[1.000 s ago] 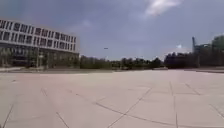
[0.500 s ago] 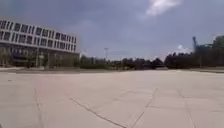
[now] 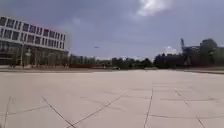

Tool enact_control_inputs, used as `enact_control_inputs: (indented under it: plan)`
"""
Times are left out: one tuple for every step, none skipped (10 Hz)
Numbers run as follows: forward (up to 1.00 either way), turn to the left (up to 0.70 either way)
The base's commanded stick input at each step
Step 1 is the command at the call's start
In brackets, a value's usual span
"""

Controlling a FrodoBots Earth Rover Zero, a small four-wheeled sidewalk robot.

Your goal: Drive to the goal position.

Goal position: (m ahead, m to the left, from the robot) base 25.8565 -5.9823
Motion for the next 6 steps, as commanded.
enact_control_inputs:
  plan:
    - [0.7,0.0]
    - [0.7,0.0]
    - [0.7,0.0]
    - [0.7,0.0]
    - [0.7,0.0]
    - [0.7,0.0]
